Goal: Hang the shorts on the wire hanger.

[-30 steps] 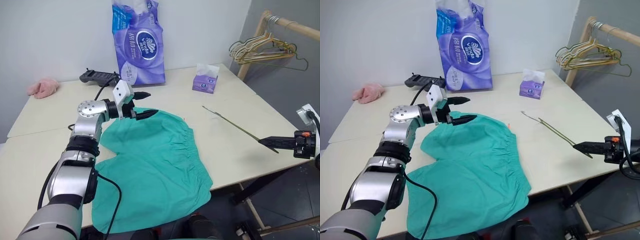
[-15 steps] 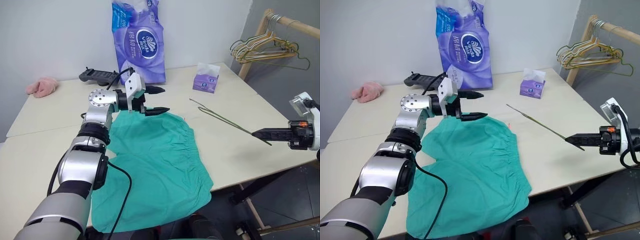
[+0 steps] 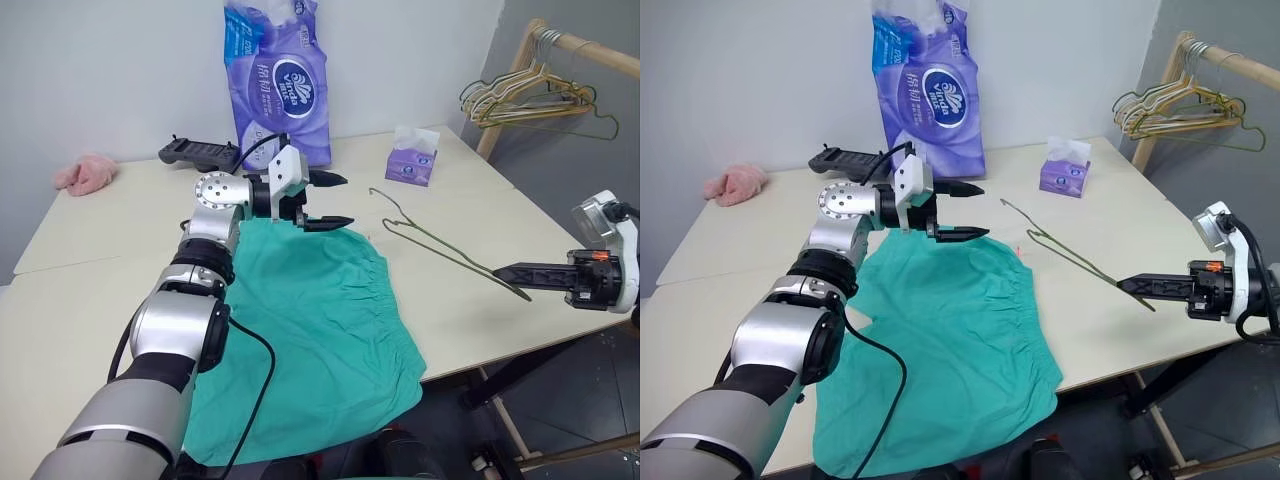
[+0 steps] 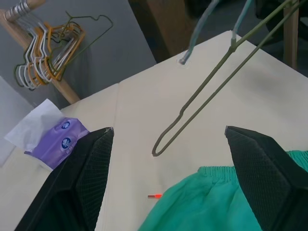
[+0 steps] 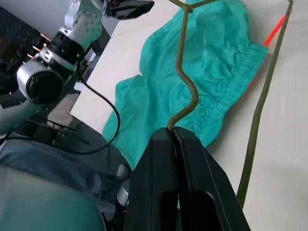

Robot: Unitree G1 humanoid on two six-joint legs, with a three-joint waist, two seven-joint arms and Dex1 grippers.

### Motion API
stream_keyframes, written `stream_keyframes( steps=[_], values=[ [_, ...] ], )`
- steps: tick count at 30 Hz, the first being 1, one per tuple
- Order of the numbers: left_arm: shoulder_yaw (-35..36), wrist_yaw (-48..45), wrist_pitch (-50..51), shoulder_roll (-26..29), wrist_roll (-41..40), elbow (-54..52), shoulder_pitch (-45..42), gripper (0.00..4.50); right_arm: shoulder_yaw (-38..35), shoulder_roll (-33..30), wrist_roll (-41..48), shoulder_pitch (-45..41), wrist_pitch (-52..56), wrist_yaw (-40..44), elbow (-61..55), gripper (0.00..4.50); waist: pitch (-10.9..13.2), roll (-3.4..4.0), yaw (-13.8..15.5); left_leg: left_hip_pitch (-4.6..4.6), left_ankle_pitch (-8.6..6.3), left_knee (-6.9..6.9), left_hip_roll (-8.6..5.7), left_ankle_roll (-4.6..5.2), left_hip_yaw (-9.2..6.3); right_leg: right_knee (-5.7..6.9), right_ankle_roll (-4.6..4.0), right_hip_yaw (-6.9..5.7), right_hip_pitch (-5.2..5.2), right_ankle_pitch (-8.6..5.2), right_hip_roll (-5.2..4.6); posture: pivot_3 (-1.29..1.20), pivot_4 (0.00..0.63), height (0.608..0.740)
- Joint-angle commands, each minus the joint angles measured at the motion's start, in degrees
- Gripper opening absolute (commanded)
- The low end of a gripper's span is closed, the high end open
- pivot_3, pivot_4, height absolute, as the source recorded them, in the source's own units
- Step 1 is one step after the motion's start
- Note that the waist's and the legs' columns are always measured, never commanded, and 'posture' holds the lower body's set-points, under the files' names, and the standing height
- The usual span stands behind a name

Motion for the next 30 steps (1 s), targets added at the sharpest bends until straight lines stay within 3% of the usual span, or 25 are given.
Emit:
stream_keyframes(
  steps=[1, 8, 13, 19, 23, 26, 30],
  values=[
    [-0.1, -2.55, -1.57, 0.29, 0.7, 0.86, -1.81, 3.95, -0.47, -1.98, 2.19, -0.73, -1.34, 1.68, -1.23, 0.01, 0.0, 0.0, -0.08, 0.01, 0.0, 0.0, 0.0, 0.0, 0.01, 0.0, 0.0, 0.0, 0.01, 0.0, 0.01, -0.18, 0.037, 0.74],
    [0.13, -2.7, -2.61, -0.52, 1.93, 2.68, -2.9, 3.95, -0.9, -0.62, 3.87, -4.03, -0.27, -0.98, 1.34, 0.01, 0.0, -0.01, -0.22, 0.02, 0.0, 0.0, 0.03, 0.0, 0.03, 0.02, 0.01, 0.02, 0.0, -0.01, 0.05, -0.19, 0.04, 0.74],
    [0.75, -2.37, -2.71, -0.45, 1.9, 2.82, -2.53, 3.95, -8.39, 6.18, 5.96, -5.2, 3.78, -9.7, 8.59, 0.01, 0.0, -0.06, -0.14, 0.0, 0.0, 0.0, 0.03, 0.0, 0.03, 0.01, -0.01, 0.05, 0.0, 0.0, 0.02, -0.18, 0.041, 0.74],
    [1.61, -1.7, -2.01, -0.38, 1.32, 2.11, -1.5, 3.95, -27.1, 23.92, 7.35, -8.96, 3.9, -33.38, 17.76, 0.01, -0.02, -0.06, -0.12, 0.02, 0.0, -0.01, 0.04, 0.0, 0.02, 0.11, -0.29, 0.08, 0.0, 0.18, -0.01, -0.18, 0.046, 0.74],
    [2.03, -0.89, -1.25, -0.98, 0.7, 1.19, -0.95, 3.95, -41.67, 37.44, 8.9, -12.54, -2.38, -55.25, 20.6, 0.01, -0.04, 0.04, -0.15, 0.01, 0.0, -0.02, 0.06, 0.0, 0.01, 0.18, -0.29, 0.09, -0.01, 0.18, 0.0, -0.17, 0.047, 0.74],
    [2.15, -0.61, -0.6, -1.62, 0.15, -0.05, -0.18, 3.95, -47.13, 46.1, 13.6, -13.08, -8.66, -67.52, 18.31, 0.01, -0.05, 0.08, -0.14, -0.01, 0.0, -0.04, 0.05, 0.0, 0.0, 0.19, -0.3, 0.1, -0.04, 0.2, -0.01, -0.17, 0.048, 0.74],
    [2.32, -0.35, 0.3, -2.25, -0.28, -1.98, 0.84, 3.95, -46.97, 55.05, 19.56, -11.29, -17.11, -77.21, 14.26, 0.01, -0.06, 0.11, -0.26, -0.03, 0.0, -0.09, 0.05, 0.01, -0.01, 0.2, -0.3, 0.1, -0.09, 0.2, -0.01, -0.16, 0.047, 0.74]
  ],
)
